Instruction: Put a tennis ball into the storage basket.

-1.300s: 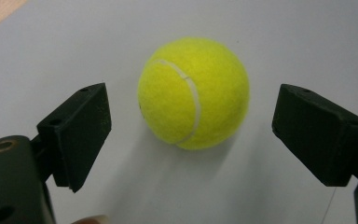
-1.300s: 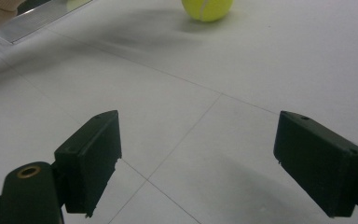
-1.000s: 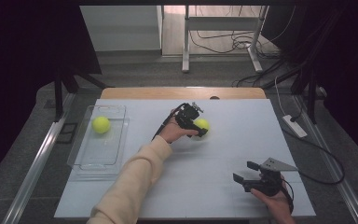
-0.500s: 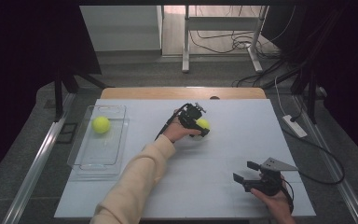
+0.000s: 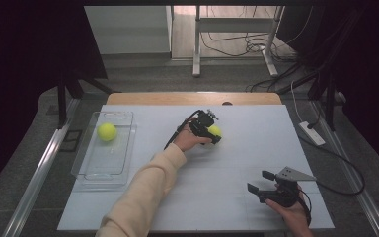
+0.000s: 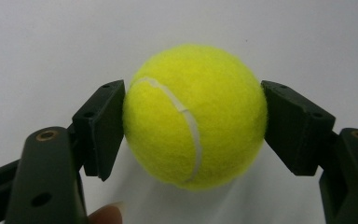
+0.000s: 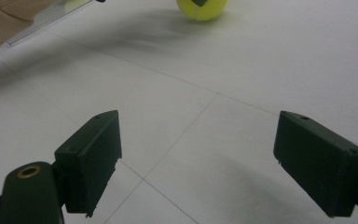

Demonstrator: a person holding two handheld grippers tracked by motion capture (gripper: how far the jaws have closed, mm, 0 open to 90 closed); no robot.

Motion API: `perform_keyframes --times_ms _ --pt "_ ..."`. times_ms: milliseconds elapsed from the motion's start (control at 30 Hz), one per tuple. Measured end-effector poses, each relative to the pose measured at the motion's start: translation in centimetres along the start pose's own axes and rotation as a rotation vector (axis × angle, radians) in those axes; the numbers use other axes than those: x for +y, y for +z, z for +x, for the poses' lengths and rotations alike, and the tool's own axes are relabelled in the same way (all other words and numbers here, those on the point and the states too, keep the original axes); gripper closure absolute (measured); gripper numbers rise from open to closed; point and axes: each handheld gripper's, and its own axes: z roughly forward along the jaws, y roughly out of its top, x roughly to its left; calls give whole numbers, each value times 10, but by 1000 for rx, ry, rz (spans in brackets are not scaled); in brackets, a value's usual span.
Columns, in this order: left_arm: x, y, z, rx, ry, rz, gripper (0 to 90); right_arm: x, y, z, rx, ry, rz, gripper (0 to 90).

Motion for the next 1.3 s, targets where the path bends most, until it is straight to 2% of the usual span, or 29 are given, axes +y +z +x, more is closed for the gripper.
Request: perform_keyframes --times_ms 267,700,1300 --pt "1 -15 -2 -1 31 -17 274 0 0 0 -2 -1 0 152" --pt "2 -40 -6 14 58 -62 274 0 0 0 -4 0 0 152" --pt "-2 -55 -11 9 62 -89 273 1 0 2 -7 -5 0 152"
